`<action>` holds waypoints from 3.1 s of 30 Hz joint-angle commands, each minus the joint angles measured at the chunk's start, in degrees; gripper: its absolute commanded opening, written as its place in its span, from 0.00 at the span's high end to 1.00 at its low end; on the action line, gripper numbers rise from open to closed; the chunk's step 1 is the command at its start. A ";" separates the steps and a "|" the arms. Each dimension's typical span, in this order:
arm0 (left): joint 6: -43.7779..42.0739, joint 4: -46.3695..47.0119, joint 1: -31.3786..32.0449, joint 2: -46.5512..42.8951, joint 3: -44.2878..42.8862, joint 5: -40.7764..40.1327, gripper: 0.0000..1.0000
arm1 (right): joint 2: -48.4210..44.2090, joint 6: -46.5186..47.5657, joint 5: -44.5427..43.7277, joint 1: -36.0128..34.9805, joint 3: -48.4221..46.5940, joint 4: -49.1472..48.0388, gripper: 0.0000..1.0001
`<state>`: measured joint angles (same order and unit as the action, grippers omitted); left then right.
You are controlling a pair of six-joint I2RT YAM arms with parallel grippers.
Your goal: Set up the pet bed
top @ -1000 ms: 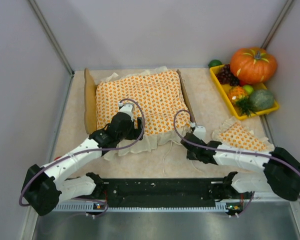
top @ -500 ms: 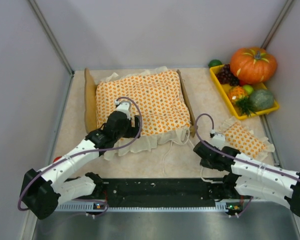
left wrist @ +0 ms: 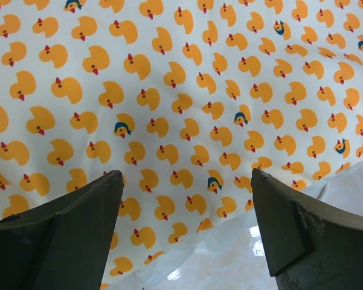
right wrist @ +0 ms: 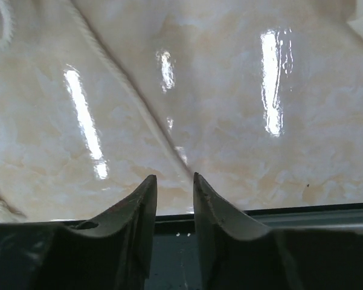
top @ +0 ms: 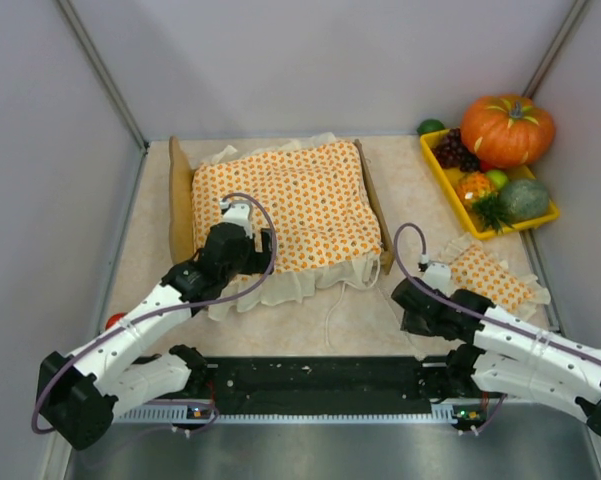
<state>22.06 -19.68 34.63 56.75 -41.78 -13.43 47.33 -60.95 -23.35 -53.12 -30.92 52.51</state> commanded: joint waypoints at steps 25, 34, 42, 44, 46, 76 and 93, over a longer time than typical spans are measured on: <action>4.30 0.61 -0.36 -10.43 -0.06 16.85 0.01 | 36.95 37.57 8.77 27.46 -35.27 -27.28 0.45; 3.69 -0.18 0.00 -10.35 -0.84 16.95 0.01 | 41.44 37.22 9.90 27.81 -32.46 -30.09 0.80; 3.16 0.17 4.46 -7.71 -3.04 13.96 0.01 | 35.29 16.68 14.31 27.20 -23.67 -34.14 1.00; 2.64 0.17 6.93 -6.40 -3.66 8.45 0.01 | 33.01 9.40 12.29 25.44 -21.22 -35.45 1.00; 2.28 -0.35 11.67 -5.34 -4.80 5.10 0.01 | 32.82 6.64 11.05 24.39 -20.85 -36.43 1.00; 10.45 12.03 25.66 8.19 3.64 2.89 0.06 | 9.64 24.91 16.93 22.63 -11.72 -27.46 0.27; 16.25 10.98 25.75 4.77 5.83 -1.07 0.14 | 21.21 15.16 16.76 6.72 -6.08 -45.29 0.40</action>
<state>36.53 -10.28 60.12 63.81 -36.80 -12.99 63.44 -43.29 -4.54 -44.99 -35.14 18.33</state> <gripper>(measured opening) 0.862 0.638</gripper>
